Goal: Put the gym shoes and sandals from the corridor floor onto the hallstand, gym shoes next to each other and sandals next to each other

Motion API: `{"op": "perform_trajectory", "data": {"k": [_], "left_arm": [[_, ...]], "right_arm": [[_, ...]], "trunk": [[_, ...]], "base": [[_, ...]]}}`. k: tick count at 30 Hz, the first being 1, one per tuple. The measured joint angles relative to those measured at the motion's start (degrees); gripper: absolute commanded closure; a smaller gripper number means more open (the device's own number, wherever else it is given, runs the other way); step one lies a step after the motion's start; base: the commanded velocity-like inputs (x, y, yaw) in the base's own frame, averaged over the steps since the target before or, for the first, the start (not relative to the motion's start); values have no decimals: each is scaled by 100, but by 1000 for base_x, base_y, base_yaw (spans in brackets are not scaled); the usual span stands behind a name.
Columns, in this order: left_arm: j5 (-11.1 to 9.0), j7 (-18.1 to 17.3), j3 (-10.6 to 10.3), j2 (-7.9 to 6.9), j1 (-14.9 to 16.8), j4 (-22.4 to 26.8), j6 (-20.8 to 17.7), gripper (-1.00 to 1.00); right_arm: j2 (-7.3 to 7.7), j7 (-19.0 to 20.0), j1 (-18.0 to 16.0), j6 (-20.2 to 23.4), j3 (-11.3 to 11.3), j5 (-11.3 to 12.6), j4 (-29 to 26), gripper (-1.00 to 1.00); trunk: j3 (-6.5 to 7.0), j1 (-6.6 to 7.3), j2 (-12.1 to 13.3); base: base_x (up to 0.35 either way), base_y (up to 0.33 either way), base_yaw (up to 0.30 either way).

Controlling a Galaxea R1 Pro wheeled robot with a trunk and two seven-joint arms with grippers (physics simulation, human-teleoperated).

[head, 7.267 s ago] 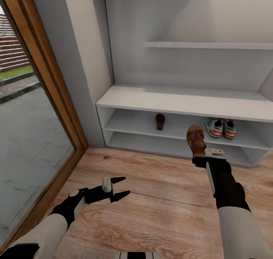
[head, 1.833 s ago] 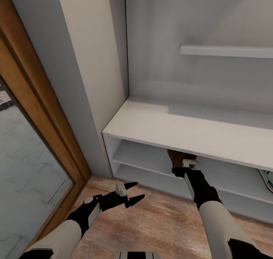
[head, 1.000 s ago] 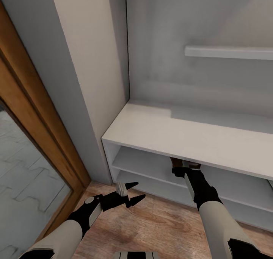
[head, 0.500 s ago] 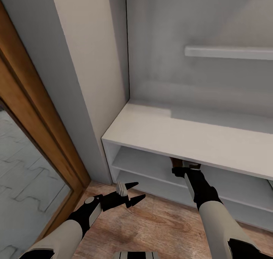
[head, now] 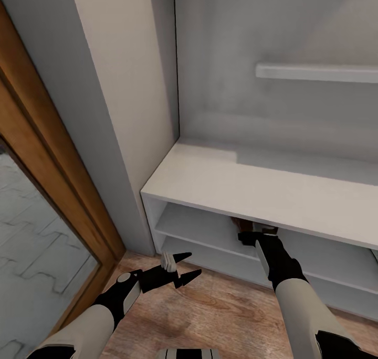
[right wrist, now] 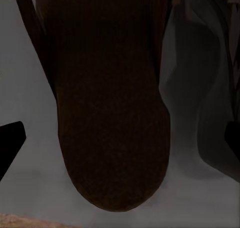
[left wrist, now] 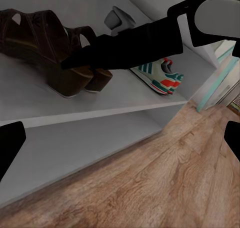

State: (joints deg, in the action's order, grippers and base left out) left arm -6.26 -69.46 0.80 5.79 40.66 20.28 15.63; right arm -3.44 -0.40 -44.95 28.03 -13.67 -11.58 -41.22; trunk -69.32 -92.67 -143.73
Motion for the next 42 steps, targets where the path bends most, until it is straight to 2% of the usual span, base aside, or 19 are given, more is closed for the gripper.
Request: {"op": "perform_trajectory", "data": {"k": [39,42], "left_arm": [[0,-9,1,0,0,-2,-2,-100],[-1,-6,7,0,0,0,-4,-100]], "right_arm": [[18,36,-1,0,-17,2,34,-100],[26,35,1,-8,-17,9,38,-100]], "trunk": [[0,-4,0],[0,-1,0]], "base": [[-320,0,0],[-93,0,0]]}}
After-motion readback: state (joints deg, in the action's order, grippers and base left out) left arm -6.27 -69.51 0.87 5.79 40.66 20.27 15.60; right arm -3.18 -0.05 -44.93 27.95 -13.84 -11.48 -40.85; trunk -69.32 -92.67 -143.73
